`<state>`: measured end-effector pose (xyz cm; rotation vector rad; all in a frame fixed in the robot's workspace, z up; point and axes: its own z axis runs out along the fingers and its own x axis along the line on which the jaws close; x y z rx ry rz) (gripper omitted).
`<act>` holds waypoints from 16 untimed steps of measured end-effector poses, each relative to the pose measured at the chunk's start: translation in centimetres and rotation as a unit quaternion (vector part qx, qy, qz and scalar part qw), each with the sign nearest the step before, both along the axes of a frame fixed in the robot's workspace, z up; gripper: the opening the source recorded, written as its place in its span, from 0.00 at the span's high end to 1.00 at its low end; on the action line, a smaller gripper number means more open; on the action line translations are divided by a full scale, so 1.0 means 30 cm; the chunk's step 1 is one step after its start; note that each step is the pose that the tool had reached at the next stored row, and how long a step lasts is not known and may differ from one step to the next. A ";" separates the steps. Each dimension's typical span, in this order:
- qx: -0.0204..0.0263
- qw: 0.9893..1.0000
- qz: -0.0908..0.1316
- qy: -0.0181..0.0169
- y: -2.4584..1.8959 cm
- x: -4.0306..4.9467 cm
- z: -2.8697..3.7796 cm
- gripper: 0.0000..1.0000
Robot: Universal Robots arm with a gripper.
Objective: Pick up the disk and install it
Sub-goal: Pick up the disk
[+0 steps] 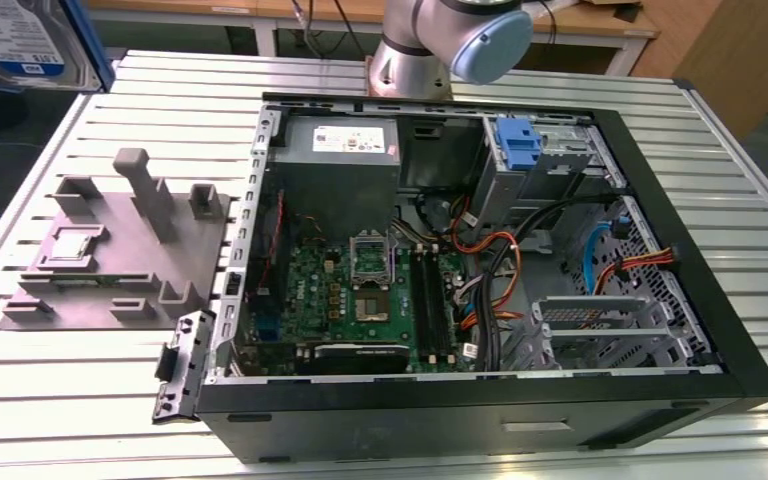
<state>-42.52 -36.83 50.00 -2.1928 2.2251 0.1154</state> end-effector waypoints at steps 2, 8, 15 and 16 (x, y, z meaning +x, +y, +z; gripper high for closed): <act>-0.001 1.000 0.000 0.000 -0.011 0.001 0.000 0.63; -0.004 1.000 0.000 0.000 -0.036 0.002 0.000 0.63; -0.007 1.000 0.000 0.000 -0.073 0.003 0.000 0.63; -0.007 1.000 0.000 0.000 -0.079 0.003 0.000 0.63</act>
